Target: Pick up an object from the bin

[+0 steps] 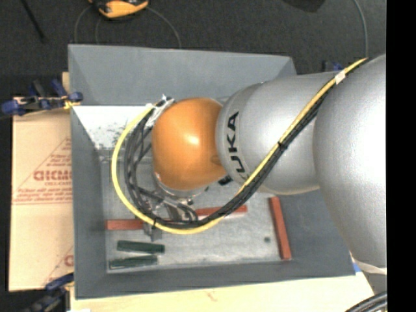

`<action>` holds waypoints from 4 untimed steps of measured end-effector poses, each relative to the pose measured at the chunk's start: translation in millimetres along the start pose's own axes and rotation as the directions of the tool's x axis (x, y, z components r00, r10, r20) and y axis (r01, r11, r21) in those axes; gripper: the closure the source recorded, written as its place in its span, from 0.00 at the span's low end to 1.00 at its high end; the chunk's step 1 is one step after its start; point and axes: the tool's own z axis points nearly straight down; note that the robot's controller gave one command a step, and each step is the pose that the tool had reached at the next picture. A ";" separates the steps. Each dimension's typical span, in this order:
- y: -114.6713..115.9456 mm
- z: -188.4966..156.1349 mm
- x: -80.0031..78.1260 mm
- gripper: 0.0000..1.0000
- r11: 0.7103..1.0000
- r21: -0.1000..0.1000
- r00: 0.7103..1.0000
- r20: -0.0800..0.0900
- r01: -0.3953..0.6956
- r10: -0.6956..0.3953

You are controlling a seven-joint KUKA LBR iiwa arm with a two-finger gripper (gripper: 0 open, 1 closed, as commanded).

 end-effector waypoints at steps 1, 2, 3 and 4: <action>10.6 -2.9 -2.5 1.00 1.000 -0.002 1.000 0.003 0.002 -0.002; -31.2 0.3 14.1 1.00 0.992 0.000 0.992 -0.002 0.130 -0.130; -35.4 -50.9 13.9 1.00 0.998 0.000 0.998 -0.009 0.068 -0.068; -32.1 -66.6 12.5 1.00 1.000 0.000 1.000 -0.005 0.029 -0.029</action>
Offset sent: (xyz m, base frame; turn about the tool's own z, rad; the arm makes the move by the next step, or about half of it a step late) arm -0.0073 -0.0562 -0.0019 -0.1635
